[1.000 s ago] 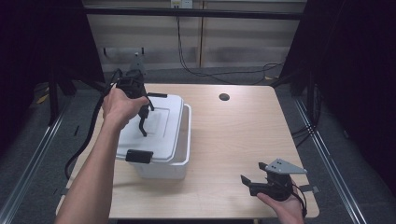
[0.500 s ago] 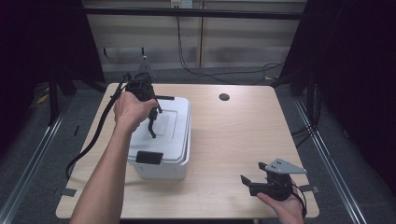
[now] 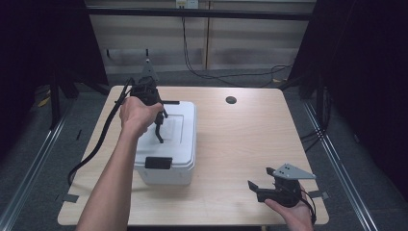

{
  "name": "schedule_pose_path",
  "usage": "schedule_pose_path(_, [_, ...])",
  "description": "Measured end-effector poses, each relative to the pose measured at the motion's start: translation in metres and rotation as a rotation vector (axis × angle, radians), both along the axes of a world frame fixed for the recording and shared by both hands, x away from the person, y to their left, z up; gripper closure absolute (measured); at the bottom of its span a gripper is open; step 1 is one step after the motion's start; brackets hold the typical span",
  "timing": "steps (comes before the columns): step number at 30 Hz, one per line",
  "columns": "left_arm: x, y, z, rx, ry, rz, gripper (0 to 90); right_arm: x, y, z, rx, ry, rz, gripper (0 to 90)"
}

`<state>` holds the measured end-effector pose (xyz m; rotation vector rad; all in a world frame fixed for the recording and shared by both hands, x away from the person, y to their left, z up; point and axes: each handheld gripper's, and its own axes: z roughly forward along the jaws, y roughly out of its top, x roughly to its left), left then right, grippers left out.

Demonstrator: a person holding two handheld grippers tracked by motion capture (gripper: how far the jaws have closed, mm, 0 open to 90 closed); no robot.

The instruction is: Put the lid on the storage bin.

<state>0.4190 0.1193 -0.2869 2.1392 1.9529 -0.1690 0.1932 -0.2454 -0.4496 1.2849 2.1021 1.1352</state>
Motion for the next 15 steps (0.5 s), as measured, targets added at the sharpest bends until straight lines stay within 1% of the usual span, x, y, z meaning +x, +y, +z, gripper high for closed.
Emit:
schedule_pose_path(1, [-0.0002, -0.0004, -0.0001, 0.008, -0.007, 0.009, 85.0, 0.0001, 0.0001, 0.0000, 0.000, 0.000, 0.001, 17.6])
schedule_pose_path(4, [-0.0002, -0.0003, -0.0007, -0.002, -0.001, 0.002, 85.0, 0.0001, 0.0003, -0.0001, -0.002, 0.001, 0.001, 17.8])
schedule_pose_path(7, [-0.0004, -0.0002, -0.0019, -0.008, -0.003, 0.007, 85.0, 0.0001, 0.0003, -0.0002, -0.002, 0.001, 0.000, 17.8])
schedule_pose_path(8, [-0.0006, -0.0008, -0.0025, -0.009, 0.002, 0.017, 85.0, 0.0001, 0.0002, -0.0001, -0.003, 0.001, 0.000, 17.8])
schedule_pose_path(9, [-0.0006, -0.0008, -0.0034, -0.007, 0.011, 0.006, 84.9, 0.0004, 0.0002, -0.0003, -0.002, 0.003, -0.001, 17.8])
schedule_pose_path(10, [-0.0008, -0.0017, -0.0041, -0.007, 0.015, 0.014, 84.9, 0.0004, 0.0002, -0.0003, -0.002, 0.003, -0.001, 17.8])
schedule_pose_path(11, [-0.0017, -0.0037, -0.0056, 0.010, -0.002, 0.033, 84.9, 0.0004, 0.0004, -0.0003, -0.004, 0.005, -0.001, 17.8])
schedule_pose_path(12, [-0.0017, -0.0037, -0.0056, 0.010, -0.002, 0.033, 84.9, 0.0004, 0.0004, -0.0003, -0.004, 0.005, -0.001, 17.8])
schedule_pose_path(13, [-0.0008, -0.0051, -0.0054, 0.013, 0.005, 0.015, 84.6, 0.0004, 0.0006, -0.0003, -0.006, 0.005, -0.001, 17.8])
schedule_pose_path(15, [-0.0010, -0.0055, -0.0058, 0.011, 0.001, 0.022, 84.4, 0.0004, 0.0006, -0.0003, -0.007, 0.005, -0.001, 17.8])
